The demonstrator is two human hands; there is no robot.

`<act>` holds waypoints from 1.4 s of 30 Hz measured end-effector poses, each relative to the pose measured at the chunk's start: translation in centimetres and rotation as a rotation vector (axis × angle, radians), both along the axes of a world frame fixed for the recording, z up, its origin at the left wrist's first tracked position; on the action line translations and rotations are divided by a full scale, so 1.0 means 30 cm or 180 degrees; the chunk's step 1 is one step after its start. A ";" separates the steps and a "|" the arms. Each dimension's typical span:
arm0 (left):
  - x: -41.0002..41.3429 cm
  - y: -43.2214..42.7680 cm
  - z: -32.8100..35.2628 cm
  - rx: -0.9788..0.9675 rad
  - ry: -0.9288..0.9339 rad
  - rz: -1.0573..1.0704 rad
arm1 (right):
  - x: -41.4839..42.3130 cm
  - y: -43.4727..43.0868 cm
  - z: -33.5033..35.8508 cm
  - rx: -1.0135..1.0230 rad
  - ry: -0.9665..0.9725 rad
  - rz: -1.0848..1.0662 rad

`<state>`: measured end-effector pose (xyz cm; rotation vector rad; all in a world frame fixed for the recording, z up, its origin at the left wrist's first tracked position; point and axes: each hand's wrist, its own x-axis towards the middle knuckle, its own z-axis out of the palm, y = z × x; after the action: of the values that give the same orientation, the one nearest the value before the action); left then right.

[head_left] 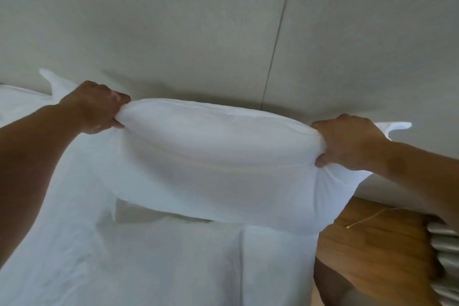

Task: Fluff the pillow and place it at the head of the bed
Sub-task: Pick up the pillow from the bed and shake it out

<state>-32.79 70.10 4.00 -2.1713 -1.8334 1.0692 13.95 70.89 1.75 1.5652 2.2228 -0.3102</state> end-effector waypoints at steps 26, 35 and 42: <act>-0.039 0.194 -0.130 0.0418 -0.0279 0.0962 | -0.011 0.135 -0.105 0.0355 0.0394 0.0150; 0.013 -0.083 0.018 0.0832 -0.1433 0.1699 | 0.075 0.002 0.040 0.1049 0.0982 0.0805; 0.329 -0.649 -0.071 0.1525 -0.3641 0.3691 | 0.042 -0.232 0.035 0.0208 0.1874 0.1151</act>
<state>-22.92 50.64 1.86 -1.2947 -3.4011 -0.9016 15.20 63.92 2.79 1.1606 2.9285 -0.6601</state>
